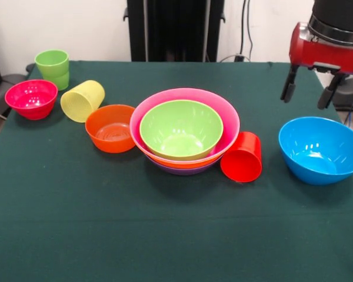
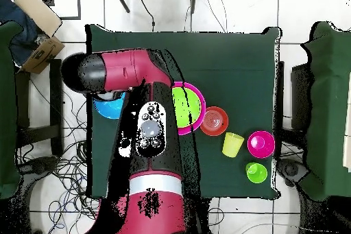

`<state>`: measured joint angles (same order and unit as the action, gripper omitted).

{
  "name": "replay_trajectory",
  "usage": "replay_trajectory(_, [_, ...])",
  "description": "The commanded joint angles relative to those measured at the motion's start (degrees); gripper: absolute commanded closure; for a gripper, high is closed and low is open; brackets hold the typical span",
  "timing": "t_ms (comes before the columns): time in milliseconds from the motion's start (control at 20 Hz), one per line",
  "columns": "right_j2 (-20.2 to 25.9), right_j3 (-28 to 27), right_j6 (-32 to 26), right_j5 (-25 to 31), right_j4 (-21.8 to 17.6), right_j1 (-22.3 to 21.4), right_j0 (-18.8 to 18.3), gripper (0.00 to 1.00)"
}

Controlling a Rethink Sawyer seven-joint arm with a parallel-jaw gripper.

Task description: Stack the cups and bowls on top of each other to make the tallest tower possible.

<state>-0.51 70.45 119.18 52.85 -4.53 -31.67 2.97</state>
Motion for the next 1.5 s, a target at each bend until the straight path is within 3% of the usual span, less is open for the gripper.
replay_trajectory(50, [3.3, 2.4, 0.1, 8.1, -0.4, 5.0, -1.7, 0.0])
replay_trajectory(250, [3.4, 6.0, 2.6, 3.2, 0.8, 5.9, -2.1, 0.0])
replay_trajectory(550, [4.8, 2.2, -4.4, 12.8, -0.5, 7.0, -3.5, 0.0])
replay_trajectory(700, [5.7, -0.3, -7.3, 15.0, -1.4, 7.6, -4.2, 0.0])
replay_trajectory(900, [4.4, 0.1, -0.1, 12.7, 0.2, 7.2, -3.4, 0.0])
replay_trajectory(1250, [4.3, -0.1, 0.6, 10.4, -0.3, 7.1, -2.8, 0.0])
replay_trajectory(1500, [4.1, -4.2, -1.4, 16.3, -1.7, 8.0, -2.3, 0.0])
